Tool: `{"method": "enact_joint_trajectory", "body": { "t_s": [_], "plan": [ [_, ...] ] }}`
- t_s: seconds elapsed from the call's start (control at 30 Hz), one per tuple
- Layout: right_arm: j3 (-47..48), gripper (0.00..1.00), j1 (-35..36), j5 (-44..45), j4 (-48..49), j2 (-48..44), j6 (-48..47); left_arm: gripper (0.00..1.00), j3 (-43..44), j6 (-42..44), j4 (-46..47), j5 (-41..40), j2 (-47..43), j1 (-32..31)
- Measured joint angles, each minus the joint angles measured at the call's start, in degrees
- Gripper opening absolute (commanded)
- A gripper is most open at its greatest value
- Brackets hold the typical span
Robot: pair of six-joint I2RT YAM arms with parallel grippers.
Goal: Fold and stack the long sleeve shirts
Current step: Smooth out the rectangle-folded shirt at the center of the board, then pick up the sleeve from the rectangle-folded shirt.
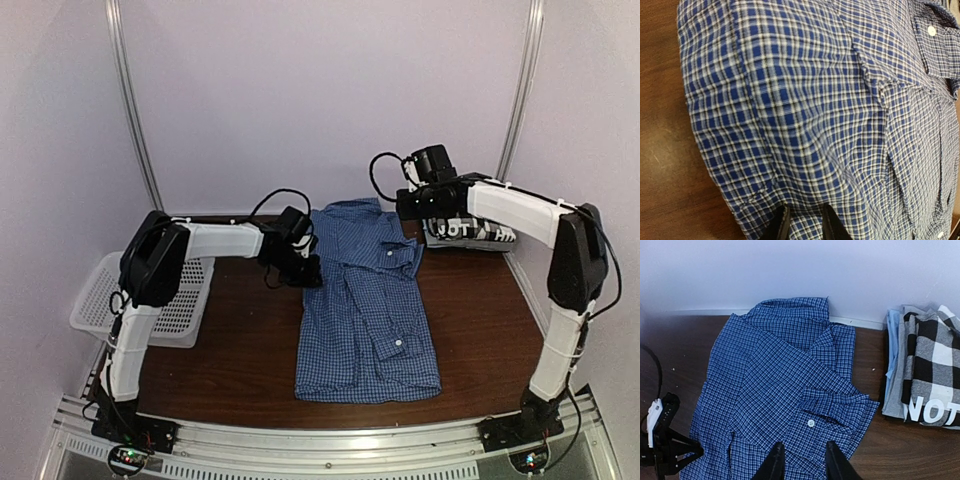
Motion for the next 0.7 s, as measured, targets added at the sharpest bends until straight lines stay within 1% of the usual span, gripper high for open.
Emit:
{"method": "enact_joint_trajectory", "body": {
  "t_s": [0.07, 0.13, 0.2, 0.33, 0.43, 0.57, 0.7],
  "plan": [
    [1.4, 0.41, -0.2, -0.4, -0.6, 3.3, -0.5, 0.26, 0.0, 0.9, -0.9, -1.0, -0.3, 0.0],
    [3.6, 0.5, -0.4, -1.0, -1.2, 6.8, -1.0, 0.26, 0.3, 1.8, -2.4, -1.9, -0.6, 0.0],
    [5.9, 0.54, -0.7, -1.5, -1.5, 10.4, -1.7, 0.26, 0.5, 2.5, -3.8, -2.4, -1.2, 0.1],
    [10.0, 0.54, -1.2, -2.8, -3.2, 16.2, -3.0, 0.26, 1.0, 3.4, -5.5, -2.7, -3.0, 0.3],
    [13.1, 0.57, -1.3, -3.4, -4.3, 19.6, -3.2, 0.26, 2.4, 3.5, -6.1, -2.1, -4.1, 0.4],
    [13.9, 0.61, -1.3, -3.4, -4.9, 21.0, -3.2, 0.26, 3.2, 3.6, -6.0, -0.7, -5.5, 0.4],
    [14.5, 0.62, -1.3, -3.4, -5.0, 21.9, -3.1, 0.26, 3.2, 3.5, -6.0, 0.5, -5.9, 0.4]
  ]
}}
